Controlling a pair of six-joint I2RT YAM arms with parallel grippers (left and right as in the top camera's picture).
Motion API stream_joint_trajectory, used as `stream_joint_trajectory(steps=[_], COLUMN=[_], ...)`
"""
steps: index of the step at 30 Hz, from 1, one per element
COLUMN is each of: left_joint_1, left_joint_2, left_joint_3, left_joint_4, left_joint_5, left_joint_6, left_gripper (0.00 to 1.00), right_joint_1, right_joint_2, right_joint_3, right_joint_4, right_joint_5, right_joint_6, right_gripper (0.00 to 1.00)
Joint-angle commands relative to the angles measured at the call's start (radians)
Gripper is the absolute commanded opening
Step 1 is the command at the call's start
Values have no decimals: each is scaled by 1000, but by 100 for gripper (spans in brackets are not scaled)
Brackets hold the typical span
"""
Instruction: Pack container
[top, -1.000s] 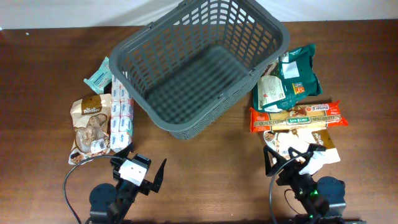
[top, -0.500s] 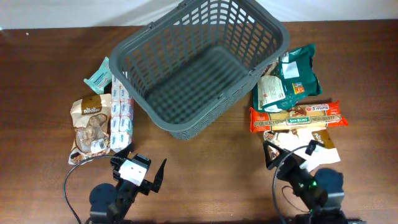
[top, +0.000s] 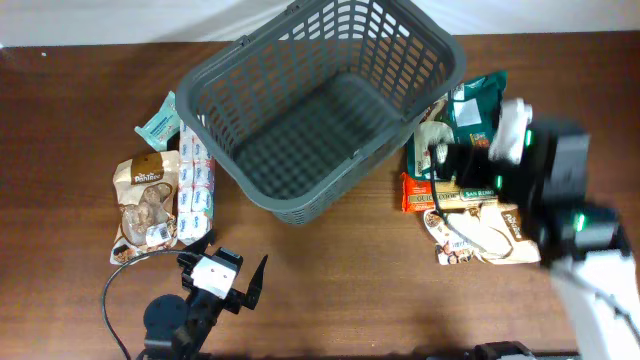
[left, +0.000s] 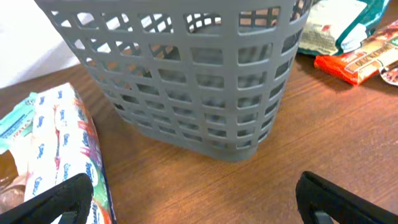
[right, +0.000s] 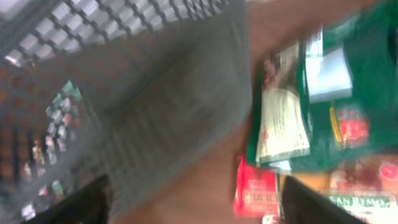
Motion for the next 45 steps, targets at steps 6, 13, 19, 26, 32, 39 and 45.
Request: stream_joint_trajectory(steps=[6,13,19,26,32,39,45], left_joint_1=[6,6,6,6,6,6,5], left_joint_2=[-8,-8,-8,-8,-8,47,262], left_joint_3=[-6,-6,-6,-6,-4,229,547], left_joint_4=[3,4,8,8,182,143,-160], left_joint_5=[11,11,11,84,275,246,196], left_joint_6=[13,13,12,-70,-277,-313,-201], left_gripper=[99,99,99,99,99,99,99], right_joint_1=[6,25,80,85,85,85,85], right_joint_2=[298,466,564,585,584,584,584], right_joint_3=[500,561,561,563,569,578,579], right_joint_4=[-50,-45,-36,-94,-154,-161,-162], right_joint_5=[39,11,64,76,85,84,84], right_joint_6=[-157,-201,-227,-218,-219,-219,-219], right_gripper=[4,3,4,4,4,4,4])
